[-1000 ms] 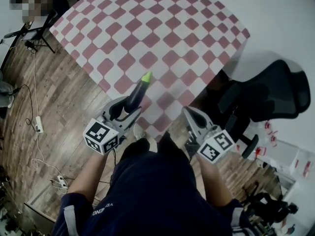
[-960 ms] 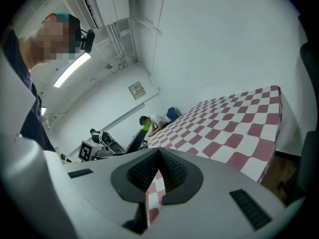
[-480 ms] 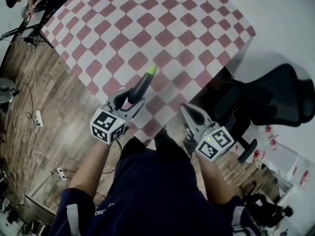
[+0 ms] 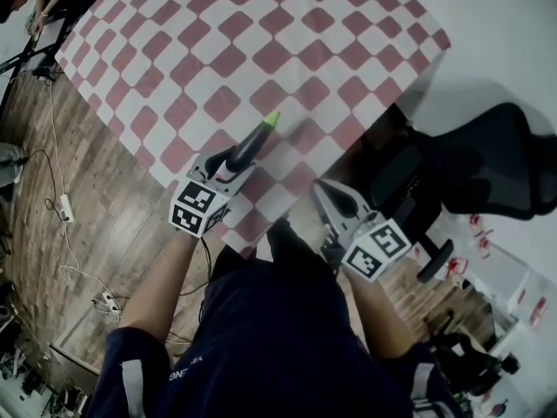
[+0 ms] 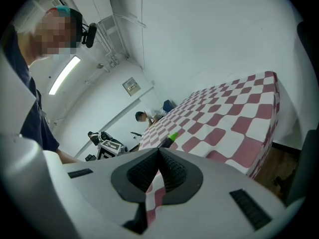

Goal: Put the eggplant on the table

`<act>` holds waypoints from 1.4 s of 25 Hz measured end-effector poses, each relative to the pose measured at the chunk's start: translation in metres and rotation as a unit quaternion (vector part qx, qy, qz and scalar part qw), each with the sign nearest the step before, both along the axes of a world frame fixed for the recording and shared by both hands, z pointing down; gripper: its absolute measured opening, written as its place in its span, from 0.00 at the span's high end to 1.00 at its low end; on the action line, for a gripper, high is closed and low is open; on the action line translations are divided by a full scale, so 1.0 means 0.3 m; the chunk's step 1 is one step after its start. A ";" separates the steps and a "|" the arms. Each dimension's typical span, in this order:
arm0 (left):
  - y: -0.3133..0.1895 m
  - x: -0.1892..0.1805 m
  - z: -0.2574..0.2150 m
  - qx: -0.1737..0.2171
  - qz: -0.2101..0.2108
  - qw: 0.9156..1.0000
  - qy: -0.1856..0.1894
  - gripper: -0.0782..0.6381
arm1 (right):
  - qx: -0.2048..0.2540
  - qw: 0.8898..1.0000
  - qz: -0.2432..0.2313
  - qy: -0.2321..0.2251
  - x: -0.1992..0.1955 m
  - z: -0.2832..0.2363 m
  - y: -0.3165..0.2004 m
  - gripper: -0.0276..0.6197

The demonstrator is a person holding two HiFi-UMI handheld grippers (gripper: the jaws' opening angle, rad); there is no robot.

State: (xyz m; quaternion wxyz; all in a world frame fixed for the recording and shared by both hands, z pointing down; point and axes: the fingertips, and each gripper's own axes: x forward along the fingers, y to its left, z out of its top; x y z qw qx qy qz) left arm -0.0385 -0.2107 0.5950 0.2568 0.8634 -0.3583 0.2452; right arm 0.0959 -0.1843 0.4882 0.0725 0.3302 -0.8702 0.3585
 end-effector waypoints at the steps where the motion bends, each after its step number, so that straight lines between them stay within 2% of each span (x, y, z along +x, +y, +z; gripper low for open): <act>1: -0.002 0.009 0.019 -0.001 0.006 1.000 -0.010 0.56 | -0.003 1.000 0.000 0.001 0.008 0.008 0.001 0.93; 8: -0.021 0.074 0.127 -0.033 0.030 0.997 -0.063 0.56 | -0.024 1.000 -0.006 0.002 0.055 0.050 0.013 0.93; 17: -0.021 0.117 0.217 -0.065 0.054 0.987 -0.135 0.56 | -0.037 0.999 -0.006 -0.003 0.095 0.082 0.021 0.93; 26: -0.011 0.111 0.252 -0.084 0.053 0.978 -0.181 0.56 | -0.042 0.999 0.003 -0.004 0.144 0.091 0.032 0.93; 35: -0.006 0.113 0.276 -0.094 0.059 0.973 -0.205 0.56 | -0.047 0.999 0.010 -0.007 0.188 0.100 0.048 0.93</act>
